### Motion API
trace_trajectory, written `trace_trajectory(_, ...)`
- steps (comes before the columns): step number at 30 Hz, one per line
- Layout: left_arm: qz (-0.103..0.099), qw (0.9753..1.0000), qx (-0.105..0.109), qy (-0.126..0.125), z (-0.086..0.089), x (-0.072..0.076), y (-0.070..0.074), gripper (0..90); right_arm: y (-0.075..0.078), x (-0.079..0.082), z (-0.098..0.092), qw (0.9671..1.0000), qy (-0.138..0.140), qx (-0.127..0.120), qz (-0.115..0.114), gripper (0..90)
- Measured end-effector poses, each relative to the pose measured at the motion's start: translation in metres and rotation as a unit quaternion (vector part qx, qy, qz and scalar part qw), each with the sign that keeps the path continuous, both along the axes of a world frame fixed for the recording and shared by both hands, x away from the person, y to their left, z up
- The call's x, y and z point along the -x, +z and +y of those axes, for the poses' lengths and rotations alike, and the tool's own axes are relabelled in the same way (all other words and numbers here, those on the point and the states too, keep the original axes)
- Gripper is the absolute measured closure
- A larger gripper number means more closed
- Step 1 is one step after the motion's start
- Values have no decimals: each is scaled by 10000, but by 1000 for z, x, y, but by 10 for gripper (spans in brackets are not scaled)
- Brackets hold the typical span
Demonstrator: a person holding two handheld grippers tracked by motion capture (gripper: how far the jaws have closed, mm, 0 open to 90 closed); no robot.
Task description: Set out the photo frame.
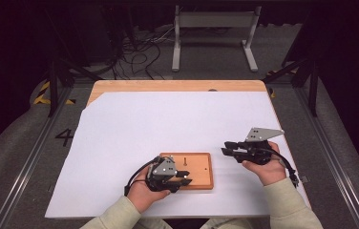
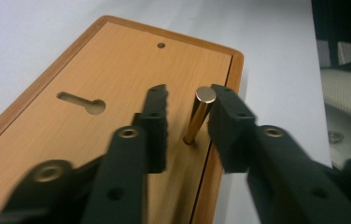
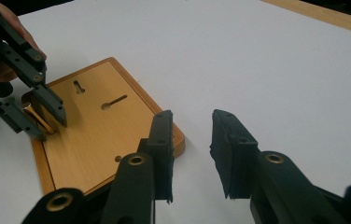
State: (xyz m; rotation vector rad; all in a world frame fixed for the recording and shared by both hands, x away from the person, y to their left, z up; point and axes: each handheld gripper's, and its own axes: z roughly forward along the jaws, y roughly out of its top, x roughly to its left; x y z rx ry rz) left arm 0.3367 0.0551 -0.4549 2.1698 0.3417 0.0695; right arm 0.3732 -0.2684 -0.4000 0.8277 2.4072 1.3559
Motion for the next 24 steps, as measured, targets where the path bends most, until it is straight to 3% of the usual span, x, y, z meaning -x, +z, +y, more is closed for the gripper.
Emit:
trace_trajectory(2,1,10000,-38,-56,-1,0,1,831,-1,0,1,10000,15,20,50,696)
trace_trajectory(7,-127,9998,-105,-60,-2,1,2,837,-1,0,1,10000,30,16,65,695)
trace_trajectory(10,-382,9990,-232,-99,-4,4,3,839,-1,0,1,10000,43,9,78,694)
trace_trajectory(13,-710,9965,-419,-166,-6,8,4,838,-1,0,2,9999,56,23,86,694)
trace_trajectory(18,-896,9946,-505,-162,-6,12,4,836,-2,0,5,9999,98,44,94,693)
trace_trajectory(19,-1106,9919,-602,-177,-7,16,5,836,-2,0,5,9999,103,59,90,693)
trace_trajectory(20,-1106,9919,-602,-177,-7,16,5,836,-2,0,5,9999,103,59,90,693)
trace_trajectory(21,-1252,9897,-670,-194,-8,19,5,836,-2,1,6,9999,112,59,92,693)
trace_trajectory(24,-1752,9805,-856,-255,-10,30,5,837,-1,2,6,9999,121,76,73,689)
